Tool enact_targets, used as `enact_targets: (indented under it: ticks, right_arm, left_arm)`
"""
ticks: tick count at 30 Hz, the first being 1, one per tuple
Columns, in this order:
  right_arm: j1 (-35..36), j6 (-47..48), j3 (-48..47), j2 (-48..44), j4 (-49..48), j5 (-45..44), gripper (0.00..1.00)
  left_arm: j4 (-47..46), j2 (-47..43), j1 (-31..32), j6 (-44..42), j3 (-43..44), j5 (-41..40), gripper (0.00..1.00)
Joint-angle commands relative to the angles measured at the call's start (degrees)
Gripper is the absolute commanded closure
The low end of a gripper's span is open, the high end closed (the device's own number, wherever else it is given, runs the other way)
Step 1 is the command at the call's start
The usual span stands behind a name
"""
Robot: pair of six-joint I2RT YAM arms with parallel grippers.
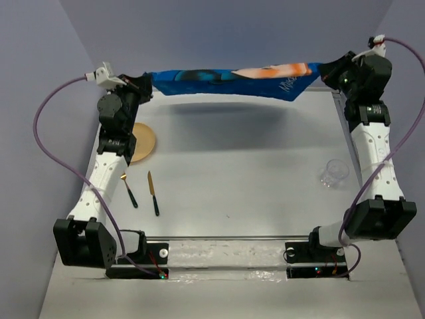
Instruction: Set the dinner table for one person
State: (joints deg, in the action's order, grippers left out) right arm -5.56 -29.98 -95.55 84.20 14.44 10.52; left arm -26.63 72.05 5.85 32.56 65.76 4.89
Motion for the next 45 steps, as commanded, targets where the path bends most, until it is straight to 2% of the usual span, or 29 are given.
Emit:
enact_targets:
  ticks: [1,3,6,12,18,27,32,41,44,45]
  right_arm:
    - [-0.94,-2.18,19.75,-2.72,-7.48,1.6,1.0]
    - [-0.94,-2.98,30.18,-2.91,-11.42,2.48,1.0]
    - [-0.94,-3.68,39.43,-2.03,-15.47,3.19,1.0]
    - [-0.94,-2.63,48.08,-3.16,-17.34,2.57,1.0]
    - [-0.94,-0.7,55.2,-9.57,-15.41,2.57,1.0]
    - [-0.94,-2.89,62.93,-13.88,-12.24,1.53,1.0]
    - [-0.94,-4.21,66.19,-16.35,-11.36,-0.59,1.0]
    - [-0.94,-4.57,70.05,-25.49,-6.62,-2.44,1.0]
    - [-0.94,-4.65,70.85,-26.45,-6.0,-2.18,1.0]
    - [-0.94,-4.83,71.46,-26.89,-6.0,-1.91,1.0]
  left_arm:
    - [-8.68,-4.81,-1.1,4.44,-15.54,0.04,1.0]
    - [-12.91,-4.73,-1.1,6.72,-24.39,-0.05,1.0]
    - [-18.7,-2.02,-1.1,7.87,-33.72,0.56,1.0]
    - [-29.34,4.32,-1.1,11.12,-44.04,3.29,1.0]
    - [-30.59,2.22,-0.92,9.98,-51.07,3.38,1.0]
    - [-25.58,-10.51,-0.75,9.37,-60.82,3.12,1.0]
    - [-20.3,-21.76,-0.66,9.98,-64.78,1.71,1.0]
    - [-3.98,-34.16,-0.31,11.3,-64.35,0.66,1.0]
    - [-1.94,-37.5,-0.31,11.83,-65.14,0.48,1.0]
    - [-1.58,-37.86,-0.31,12.0,-65.32,0.39,0.95]
